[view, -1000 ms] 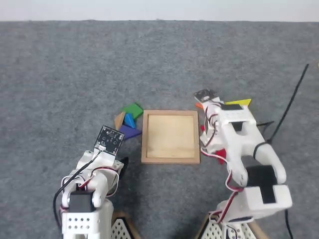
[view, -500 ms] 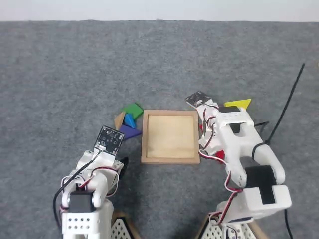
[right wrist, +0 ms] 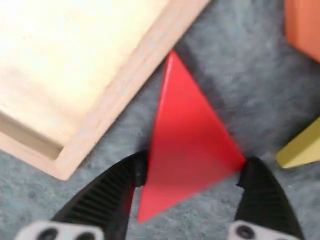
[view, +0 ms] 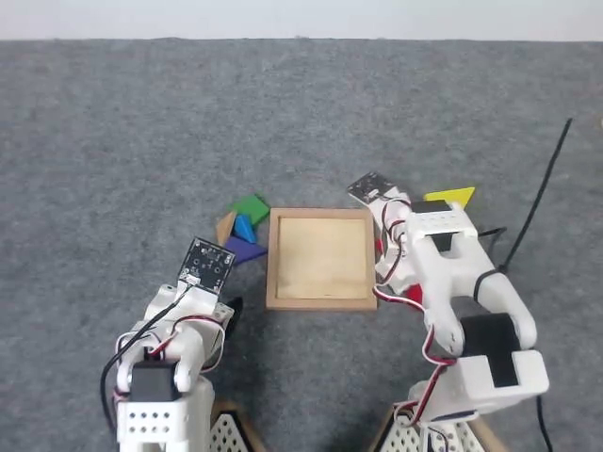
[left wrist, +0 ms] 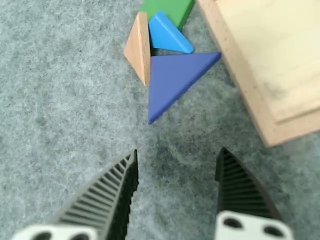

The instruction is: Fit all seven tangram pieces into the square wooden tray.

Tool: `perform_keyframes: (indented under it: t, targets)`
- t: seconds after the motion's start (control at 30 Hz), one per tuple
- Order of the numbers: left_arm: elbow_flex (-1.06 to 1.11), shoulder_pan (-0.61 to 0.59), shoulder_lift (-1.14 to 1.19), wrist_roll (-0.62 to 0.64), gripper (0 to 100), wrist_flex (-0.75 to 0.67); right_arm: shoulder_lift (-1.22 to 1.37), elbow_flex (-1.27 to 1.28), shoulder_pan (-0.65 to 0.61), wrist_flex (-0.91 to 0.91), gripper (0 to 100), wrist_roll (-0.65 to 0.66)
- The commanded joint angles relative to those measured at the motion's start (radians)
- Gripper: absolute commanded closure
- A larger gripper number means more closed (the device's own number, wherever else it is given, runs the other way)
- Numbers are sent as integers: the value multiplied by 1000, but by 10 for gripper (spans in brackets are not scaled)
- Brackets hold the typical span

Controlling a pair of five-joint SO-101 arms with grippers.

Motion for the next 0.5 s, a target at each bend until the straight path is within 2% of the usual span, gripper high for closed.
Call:
perform_keyframes:
  t: [0.0,0.17,0.47]
  targets:
    - [-5,2,-21,8,755,9,21,-28,-27,-25,777,-68]
    - [-5,2,-21,8,755,9,18,-31,-19,-36,797,-164]
    - [-5,2,-21,8,755,9,-87,-31,4,-2,801,-183]
